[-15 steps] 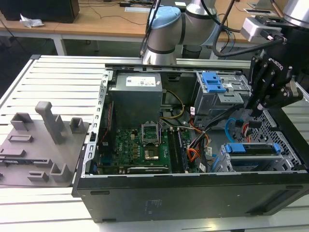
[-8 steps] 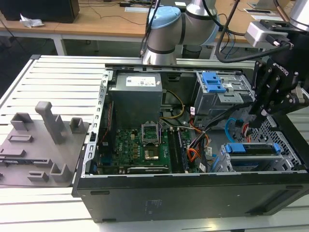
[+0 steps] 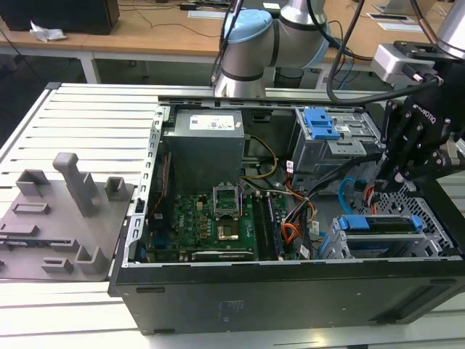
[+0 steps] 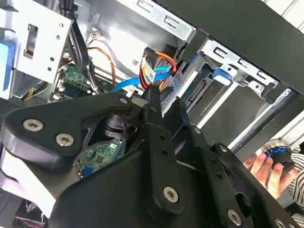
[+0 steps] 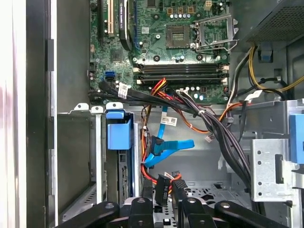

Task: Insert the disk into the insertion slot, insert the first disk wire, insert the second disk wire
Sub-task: 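Insert the first disk wire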

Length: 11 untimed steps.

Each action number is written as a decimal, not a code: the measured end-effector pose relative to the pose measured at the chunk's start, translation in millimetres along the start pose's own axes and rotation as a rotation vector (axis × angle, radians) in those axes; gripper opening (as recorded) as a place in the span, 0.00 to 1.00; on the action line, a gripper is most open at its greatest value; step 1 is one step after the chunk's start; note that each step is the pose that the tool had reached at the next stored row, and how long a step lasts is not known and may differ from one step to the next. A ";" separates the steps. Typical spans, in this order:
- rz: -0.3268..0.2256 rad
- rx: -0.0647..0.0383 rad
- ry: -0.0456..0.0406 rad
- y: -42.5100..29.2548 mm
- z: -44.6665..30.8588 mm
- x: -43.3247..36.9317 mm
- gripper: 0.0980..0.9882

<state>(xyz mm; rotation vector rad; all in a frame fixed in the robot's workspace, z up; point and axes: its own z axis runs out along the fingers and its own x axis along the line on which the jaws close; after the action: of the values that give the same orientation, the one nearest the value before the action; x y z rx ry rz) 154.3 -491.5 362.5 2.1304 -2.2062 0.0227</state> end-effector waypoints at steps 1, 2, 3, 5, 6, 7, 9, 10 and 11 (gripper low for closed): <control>0.002 0.000 0.0052 0.0 0.7 0.0 0.23; 0.004 0.000 0.0125 -0.1 1.7 -0.1 0.23; 0.006 0.000 0.0168 -0.2 4.1 -0.2 0.23; 0.006 0.000 0.0170 -0.3 5.7 -0.4 0.23; 0.006 0.000 0.0170 -0.3 6.3 -0.4 0.23; 0.006 0.000 0.0172 -0.3 6.2 -0.4 0.23; 0.006 0.000 0.0170 -0.3 6.4 -0.4 0.23; 0.006 0.000 0.0170 -0.3 6.4 -0.4 0.21; 0.006 0.000 0.0170 -0.3 6.4 -0.4 0.14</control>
<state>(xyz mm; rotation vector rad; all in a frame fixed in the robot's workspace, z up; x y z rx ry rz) 154.4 -491.5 356.0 2.1155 -2.2035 0.0412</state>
